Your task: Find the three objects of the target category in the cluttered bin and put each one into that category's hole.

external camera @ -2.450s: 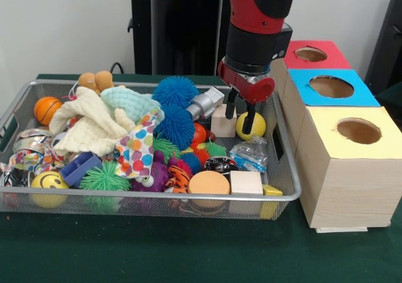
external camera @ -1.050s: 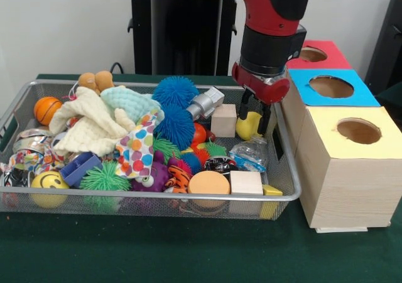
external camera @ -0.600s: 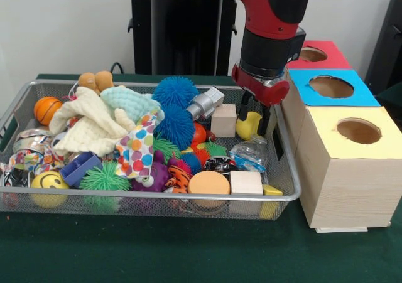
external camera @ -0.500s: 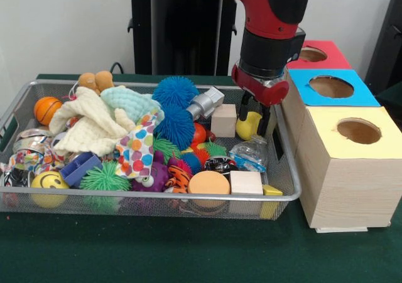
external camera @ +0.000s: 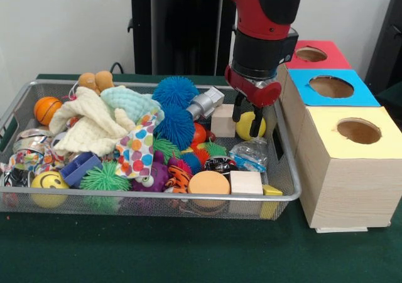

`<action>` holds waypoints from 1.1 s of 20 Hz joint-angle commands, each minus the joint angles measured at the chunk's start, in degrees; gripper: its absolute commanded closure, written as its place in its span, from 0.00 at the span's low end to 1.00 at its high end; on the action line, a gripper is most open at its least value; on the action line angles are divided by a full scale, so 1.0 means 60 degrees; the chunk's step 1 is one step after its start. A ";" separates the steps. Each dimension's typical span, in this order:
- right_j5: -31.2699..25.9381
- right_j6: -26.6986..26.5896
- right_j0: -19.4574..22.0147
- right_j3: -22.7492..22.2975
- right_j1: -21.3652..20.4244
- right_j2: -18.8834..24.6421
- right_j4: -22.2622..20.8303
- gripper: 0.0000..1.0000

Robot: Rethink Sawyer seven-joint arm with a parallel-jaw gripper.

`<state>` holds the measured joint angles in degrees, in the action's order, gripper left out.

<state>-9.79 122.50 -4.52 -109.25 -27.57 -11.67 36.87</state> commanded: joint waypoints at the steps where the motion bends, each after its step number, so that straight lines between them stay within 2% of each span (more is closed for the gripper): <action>1: 0.0517 0.1499 0.0327 -0.0462 0.0183 0.0875 -0.0336 0.00; 6: 0.0778 0.1571 0.0342 -0.0262 0.0463 0.1074 -0.0297 0.00; 13: 0.1557 0.1780 0.0649 -0.0159 0.0980 0.1754 -0.0334 0.00; 19: 0.2661 0.1971 0.1565 -0.0378 0.1465 0.2742 -0.1052 0.00; 22: 0.3130 0.2079 0.2128 -0.0305 0.1986 0.3253 -0.1502 0.00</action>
<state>3.01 122.50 2.76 -109.23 -23.15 -2.64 31.77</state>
